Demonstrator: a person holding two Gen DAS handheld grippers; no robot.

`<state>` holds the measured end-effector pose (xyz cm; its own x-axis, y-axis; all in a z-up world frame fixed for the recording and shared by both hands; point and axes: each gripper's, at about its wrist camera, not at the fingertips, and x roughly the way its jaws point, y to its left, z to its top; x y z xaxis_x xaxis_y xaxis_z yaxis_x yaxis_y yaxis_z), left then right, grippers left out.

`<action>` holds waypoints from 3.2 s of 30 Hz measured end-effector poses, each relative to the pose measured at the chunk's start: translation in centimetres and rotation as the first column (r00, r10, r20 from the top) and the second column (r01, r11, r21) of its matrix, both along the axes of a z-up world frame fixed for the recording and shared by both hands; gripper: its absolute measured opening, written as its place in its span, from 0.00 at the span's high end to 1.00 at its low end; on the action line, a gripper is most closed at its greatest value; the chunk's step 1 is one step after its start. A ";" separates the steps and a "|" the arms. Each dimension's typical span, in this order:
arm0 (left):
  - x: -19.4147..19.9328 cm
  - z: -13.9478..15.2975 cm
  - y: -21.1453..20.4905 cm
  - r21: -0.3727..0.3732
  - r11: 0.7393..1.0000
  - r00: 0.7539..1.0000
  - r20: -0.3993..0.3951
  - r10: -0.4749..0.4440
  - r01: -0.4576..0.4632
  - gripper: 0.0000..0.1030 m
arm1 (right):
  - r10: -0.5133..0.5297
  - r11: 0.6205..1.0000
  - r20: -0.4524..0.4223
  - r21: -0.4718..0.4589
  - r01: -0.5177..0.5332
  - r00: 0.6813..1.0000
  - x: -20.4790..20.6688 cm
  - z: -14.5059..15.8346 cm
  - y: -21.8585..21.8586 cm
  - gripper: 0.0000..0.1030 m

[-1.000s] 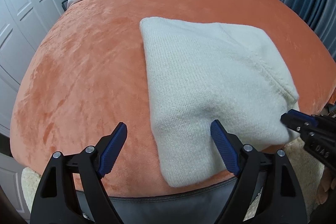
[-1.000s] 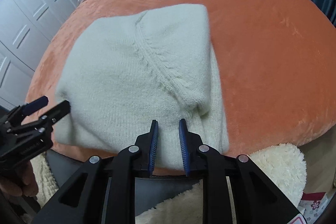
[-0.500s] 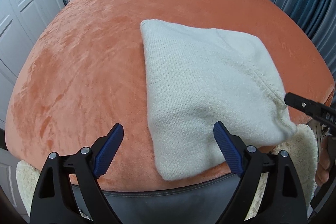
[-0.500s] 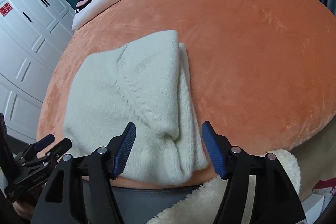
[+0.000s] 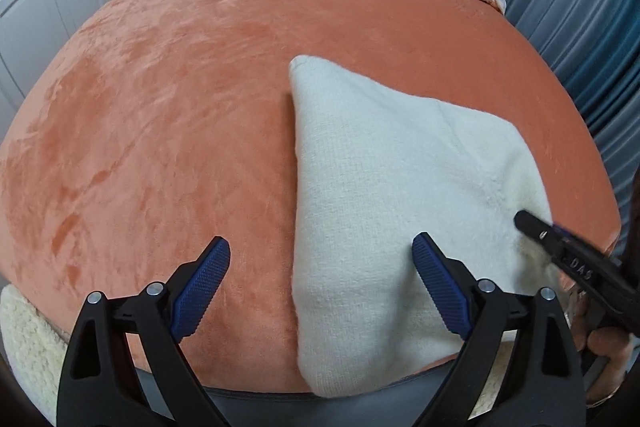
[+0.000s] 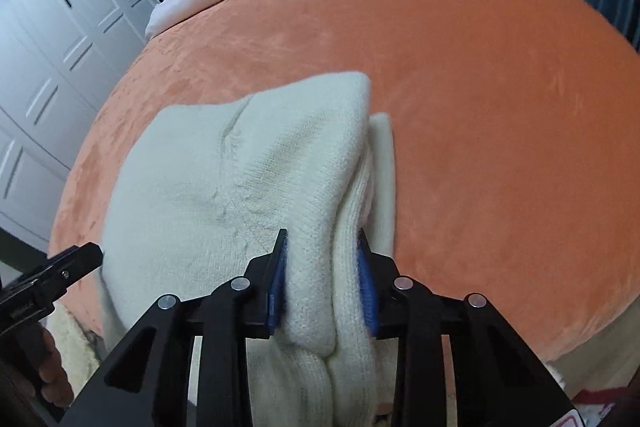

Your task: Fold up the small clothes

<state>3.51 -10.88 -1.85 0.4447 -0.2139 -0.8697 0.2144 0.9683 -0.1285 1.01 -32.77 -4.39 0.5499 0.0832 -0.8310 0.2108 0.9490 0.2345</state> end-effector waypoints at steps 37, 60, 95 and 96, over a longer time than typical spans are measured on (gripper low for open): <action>1.6 2.9 -4.1 -0.222 0.962 0.984 -0.041 -0.174 0.161 0.42 | -0.092 0.958 0.138 0.282 0.050 0.986 -3.2 3.6 0.7 0.64; 3.0 25.4 8.8 -0.277 0.914 0.840 0.531 -0.111 0.296 0.32 | -0.027 0.950 0.640 0.256 -0.180 0.768 3.4 21.3 9.3 0.54; 12.1 -5.4 14.4 -0.273 0.959 0.997 -0.019 0.077 -0.079 0.36 | 0.057 0.971 -0.028 0.234 -0.049 0.998 18.0 -6.5 11.1 0.55; 11.9 -5.1 14.2 -0.250 0.965 0.996 -0.007 0.085 -0.084 0.36 | 0.034 0.968 -0.006 0.251 -0.031 0.999 17.4 -5.3 10.8 0.55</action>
